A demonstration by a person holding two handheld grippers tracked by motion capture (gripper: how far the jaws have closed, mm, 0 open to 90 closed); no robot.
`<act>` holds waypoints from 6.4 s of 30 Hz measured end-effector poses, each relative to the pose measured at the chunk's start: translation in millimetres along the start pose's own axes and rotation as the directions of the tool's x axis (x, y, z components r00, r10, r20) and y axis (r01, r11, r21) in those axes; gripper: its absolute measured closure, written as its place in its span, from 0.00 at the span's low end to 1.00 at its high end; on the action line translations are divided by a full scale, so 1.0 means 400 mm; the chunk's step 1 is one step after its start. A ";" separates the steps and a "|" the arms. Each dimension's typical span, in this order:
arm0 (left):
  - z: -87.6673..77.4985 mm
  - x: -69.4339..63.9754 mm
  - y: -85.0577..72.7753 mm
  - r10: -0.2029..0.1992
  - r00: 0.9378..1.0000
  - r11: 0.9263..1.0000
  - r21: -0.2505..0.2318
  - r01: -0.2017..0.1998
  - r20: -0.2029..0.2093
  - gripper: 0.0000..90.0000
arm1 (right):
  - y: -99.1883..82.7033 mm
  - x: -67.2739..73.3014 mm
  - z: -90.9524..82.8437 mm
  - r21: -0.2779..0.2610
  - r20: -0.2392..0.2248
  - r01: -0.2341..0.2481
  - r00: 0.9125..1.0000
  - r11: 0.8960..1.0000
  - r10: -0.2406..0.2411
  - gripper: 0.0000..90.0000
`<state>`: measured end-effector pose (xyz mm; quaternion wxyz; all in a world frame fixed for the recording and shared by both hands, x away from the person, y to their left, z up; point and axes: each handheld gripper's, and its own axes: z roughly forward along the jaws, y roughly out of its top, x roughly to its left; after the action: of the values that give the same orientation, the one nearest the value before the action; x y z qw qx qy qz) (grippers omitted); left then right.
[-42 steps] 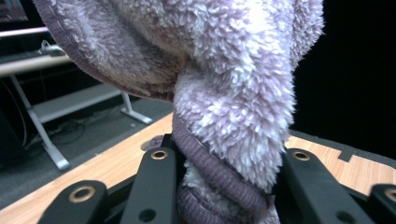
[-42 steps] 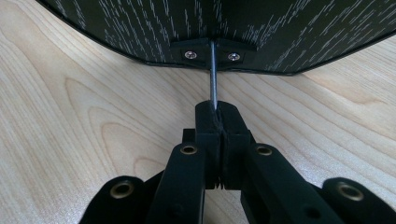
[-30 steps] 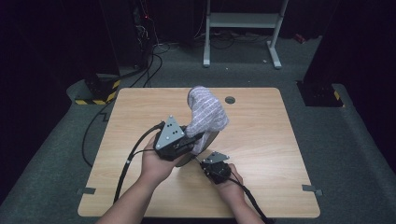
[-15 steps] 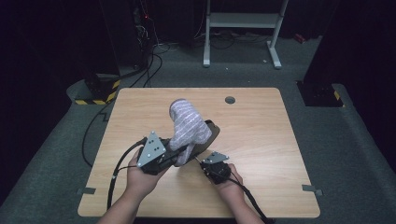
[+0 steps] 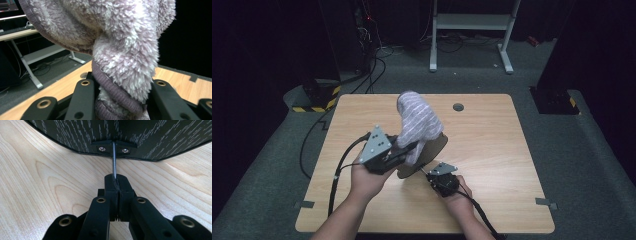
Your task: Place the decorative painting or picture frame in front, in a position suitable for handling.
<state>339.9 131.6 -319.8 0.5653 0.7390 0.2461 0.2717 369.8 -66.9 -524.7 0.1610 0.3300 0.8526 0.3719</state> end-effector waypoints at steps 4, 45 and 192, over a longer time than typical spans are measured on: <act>0.060 -0.016 0.033 0.032 0.999 0.999 0.036 -0.033 0.011 0.76 | 0.000 0.000 0.000 -0.002 0.003 0.006 1.000 1.000 -0.006 0.98; -0.146 0.006 -0.212 -0.077 0.997 0.997 0.000 0.077 0.004 0.76 | 0.000 -0.002 0.001 -0.002 -0.006 -0.003 1.000 1.000 0.003 0.98; -0.078 0.047 -0.463 -0.126 0.989 0.961 0.259 0.102 0.079 0.79 | 0.000 -0.006 0.001 -0.001 -0.007 -0.016 1.000 1.000 0.016 0.98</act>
<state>321.9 210.5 -490.3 0.4916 0.8020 0.2938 0.1695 371.7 -68.5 -524.9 0.1551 0.3355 0.8501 0.3750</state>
